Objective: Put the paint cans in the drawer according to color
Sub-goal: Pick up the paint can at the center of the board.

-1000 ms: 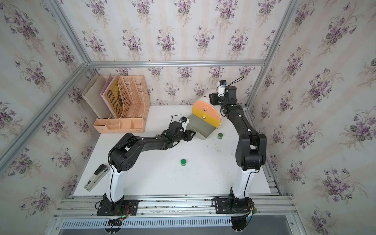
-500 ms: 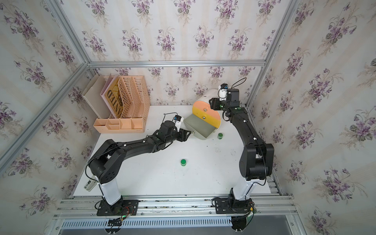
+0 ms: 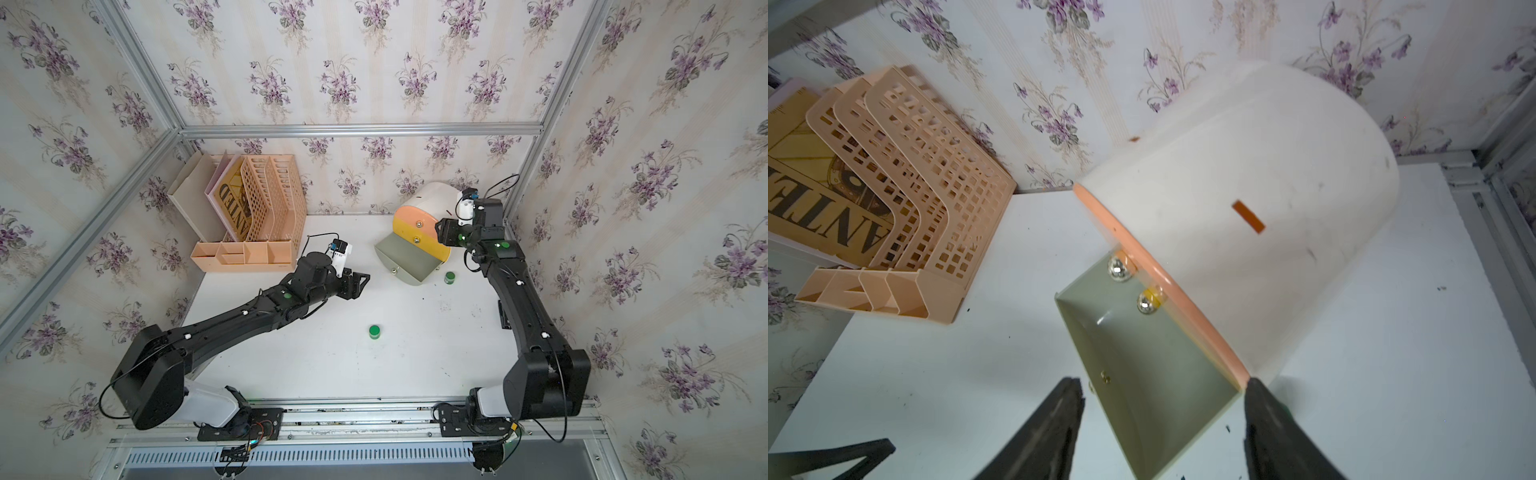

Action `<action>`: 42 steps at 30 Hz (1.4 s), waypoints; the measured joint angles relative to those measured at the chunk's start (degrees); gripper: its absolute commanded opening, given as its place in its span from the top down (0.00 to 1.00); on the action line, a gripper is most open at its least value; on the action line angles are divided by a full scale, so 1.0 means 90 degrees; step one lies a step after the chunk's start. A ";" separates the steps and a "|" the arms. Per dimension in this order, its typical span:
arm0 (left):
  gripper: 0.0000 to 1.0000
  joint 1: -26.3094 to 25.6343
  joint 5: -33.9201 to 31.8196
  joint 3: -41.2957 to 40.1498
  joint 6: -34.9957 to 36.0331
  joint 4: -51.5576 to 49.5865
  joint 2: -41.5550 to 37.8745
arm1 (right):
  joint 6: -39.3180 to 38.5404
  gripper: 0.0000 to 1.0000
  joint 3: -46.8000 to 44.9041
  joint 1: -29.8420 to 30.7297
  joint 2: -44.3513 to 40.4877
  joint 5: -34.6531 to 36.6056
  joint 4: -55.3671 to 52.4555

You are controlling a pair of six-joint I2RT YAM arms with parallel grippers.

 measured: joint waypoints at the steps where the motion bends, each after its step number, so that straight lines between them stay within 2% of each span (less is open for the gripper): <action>1: 0.25 0.0000 -0.0010 -0.0075 -0.0002 -0.0083 -0.0153 | 0.0087 0.36 -0.0223 0.0000 -0.0206 0.0029 -0.0163; 8: 0.24 0.0000 -0.0022 -0.0500 -0.0012 -0.0369 -0.0792 | 0.0534 0.37 -0.1717 0.0000 -0.1035 0.0401 -0.0908; 11: 0.24 0.0000 -0.0022 -0.0590 -0.0032 -0.0413 -0.0930 | 0.0935 0.38 -0.2433 -0.0002 -0.1132 0.0559 -0.0940; 15: 0.23 0.0000 -0.0022 -0.0636 -0.0051 -0.0478 -0.1103 | 0.1321 0.41 -0.2907 -0.0080 -0.0923 0.0656 -0.0763; 19: 0.23 0.0000 -0.0046 -0.0680 -0.0049 -0.0597 -0.1224 | 0.1605 0.43 -0.3007 -0.0219 -0.0406 0.0658 -0.0260; 29: 0.22 0.0000 -0.0160 -0.0697 -0.0022 -0.0680 -0.1421 | 0.1700 0.46 -0.2637 -0.0692 0.0971 0.0406 0.0709; 42: 0.22 0.0005 -0.0306 -0.0709 -0.0002 -0.0804 -0.1566 | 0.1710 0.53 -0.2195 -0.1115 0.1909 -0.0075 0.1258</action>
